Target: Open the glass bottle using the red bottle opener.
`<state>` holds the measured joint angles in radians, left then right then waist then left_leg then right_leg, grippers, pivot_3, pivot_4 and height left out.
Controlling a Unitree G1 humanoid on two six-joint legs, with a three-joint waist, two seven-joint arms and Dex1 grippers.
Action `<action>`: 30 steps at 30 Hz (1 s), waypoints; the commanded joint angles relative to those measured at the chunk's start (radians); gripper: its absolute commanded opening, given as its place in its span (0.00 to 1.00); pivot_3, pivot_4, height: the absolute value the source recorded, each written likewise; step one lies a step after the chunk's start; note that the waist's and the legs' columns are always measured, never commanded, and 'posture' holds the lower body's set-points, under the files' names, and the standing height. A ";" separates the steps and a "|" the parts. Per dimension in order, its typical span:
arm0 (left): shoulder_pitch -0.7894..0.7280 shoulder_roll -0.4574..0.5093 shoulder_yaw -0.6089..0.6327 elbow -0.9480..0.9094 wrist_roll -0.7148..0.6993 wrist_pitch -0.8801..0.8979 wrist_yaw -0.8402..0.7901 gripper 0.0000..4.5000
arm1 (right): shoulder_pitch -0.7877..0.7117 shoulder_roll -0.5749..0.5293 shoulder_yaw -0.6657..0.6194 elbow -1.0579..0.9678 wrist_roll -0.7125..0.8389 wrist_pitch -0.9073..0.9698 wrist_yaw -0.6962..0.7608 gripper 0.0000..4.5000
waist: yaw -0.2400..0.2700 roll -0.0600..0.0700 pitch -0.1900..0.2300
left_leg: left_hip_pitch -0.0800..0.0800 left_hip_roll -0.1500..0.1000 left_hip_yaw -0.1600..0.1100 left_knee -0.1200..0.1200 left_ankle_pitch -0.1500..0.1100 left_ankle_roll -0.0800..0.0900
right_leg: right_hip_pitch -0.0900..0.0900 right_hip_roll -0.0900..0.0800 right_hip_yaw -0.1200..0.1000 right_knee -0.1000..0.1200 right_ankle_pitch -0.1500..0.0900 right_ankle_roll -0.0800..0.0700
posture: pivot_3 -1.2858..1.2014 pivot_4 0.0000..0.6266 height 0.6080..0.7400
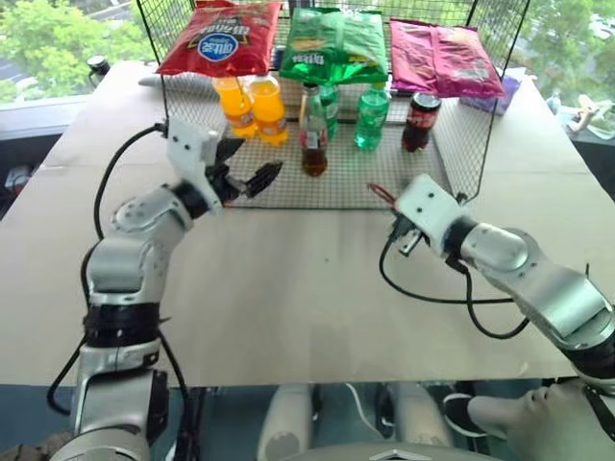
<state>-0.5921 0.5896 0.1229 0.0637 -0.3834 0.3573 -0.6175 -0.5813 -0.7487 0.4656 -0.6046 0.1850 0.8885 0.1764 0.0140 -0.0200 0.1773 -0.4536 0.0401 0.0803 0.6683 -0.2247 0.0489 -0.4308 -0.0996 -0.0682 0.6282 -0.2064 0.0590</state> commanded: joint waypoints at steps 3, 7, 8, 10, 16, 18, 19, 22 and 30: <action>-0.073 -0.050 -0.039 0.099 0.066 -0.137 -0.034 1.00 | 0.004 0.008 0.054 -0.068 -0.194 0.045 -0.033 0.00 | -0.001 0.000 0.000 | 0.000 0.000 0.001 0.000 0.000 0.000 | 0.000 0.000 0.000 -0.001 0.000 0.000 | 0.52 0.24 1.00; -0.039 -0.058 -0.056 -0.015 -0.115 -0.018 -0.257 1.00 | 0.033 0.013 0.066 -0.093 -0.257 0.043 -0.002 0.00 | -0.002 0.000 0.000 | -0.001 0.000 0.001 0.000 0.000 0.000 | 0.000 0.000 0.000 -0.001 0.000 0.000 | 0.52 0.24 1.00; -0.026 -0.053 -0.062 -0.050 -0.157 0.019 -0.304 1.00 | 0.036 0.016 0.066 -0.097 -0.266 0.040 0.009 0.00 | -0.003 0.000 0.000 | -0.001 0.000 0.001 0.000 0.000 0.000 | 0.000 0.000 0.000 -0.001 0.000 0.000 | 0.52 0.24 1.00; -0.006 -0.044 -0.070 -0.108 -0.221 0.085 -0.370 1.00 | 0.055 0.053 0.032 -0.110 -0.234 0.021 0.043 0.00 | -0.005 0.000 0.000 | -0.001 0.000 0.001 0.000 0.000 0.000 | 0.000 0.000 0.000 -0.001 0.000 0.001 | 0.52 0.24 1.00; -0.060 -0.026 -0.118 -0.111 -0.380 0.312 -0.547 1.00 | 0.106 0.388 -0.374 -0.089 0.272 0.099 0.282 0.00 | -0.005 0.000 0.000 | 0.001 0.002 -0.004 0.002 0.002 -0.002 | 0.001 0.003 -0.001 0.003 0.000 0.000 | 0.52 0.24 1.00; -0.094 -0.038 -0.119 -0.085 -0.396 0.343 -0.563 1.00 | 0.074 0.378 -0.401 -0.058 0.329 0.117 0.336 0.00 | -0.001 0.000 0.000 | 0.001 0.002 -0.006 0.004 0.002 -0.002 | 0.004 0.004 -0.001 0.005 0.000 0.000 | 0.52 0.24 1.00; -0.113 -0.048 -0.113 -0.070 -0.404 0.356 -0.561 1.00 | 0.059 0.374 -0.409 -0.047 0.358 0.130 0.354 0.00 | 0.000 0.000 0.000 | 0.003 0.002 -0.007 0.005 0.000 0.000 | 0.005 0.004 -0.001 0.005 0.000 0.000 | 0.52 0.24 1.00; -0.147 -0.060 -0.090 -0.036 -0.419 0.386 -0.550 0.80 | 0.030 0.376 -0.430 -0.035 0.417 0.153 0.364 0.00 | -0.002 0.000 0.000 | 0.005 0.001 -0.010 0.005 -0.001 0.003 | 0.008 0.005 -0.001 0.005 0.000 0.000 | 0.52 0.24 1.00; -0.143 -0.065 -0.058 -0.053 -0.448 0.421 -0.550 0.02 | 0.027 0.378 -0.443 -0.042 0.510 0.203 0.343 0.00 | -0.006 0.000 0.000 | 0.004 0.001 -0.008 0.004 0.002 -0.002 | 0.005 0.006 0.002 0.008 0.000 -0.001 | 0.52 0.24 1.00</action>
<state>-0.7249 0.5257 0.0370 0.0474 -0.8025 0.7690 -1.1756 -0.5394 -0.3749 0.0240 -0.6105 0.6680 1.0872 0.5259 0.0080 -0.0200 0.1772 -0.4492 0.0411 0.0722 0.6725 -0.2232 0.0475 -0.4253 -0.0939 -0.0662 0.6363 -0.2068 0.0583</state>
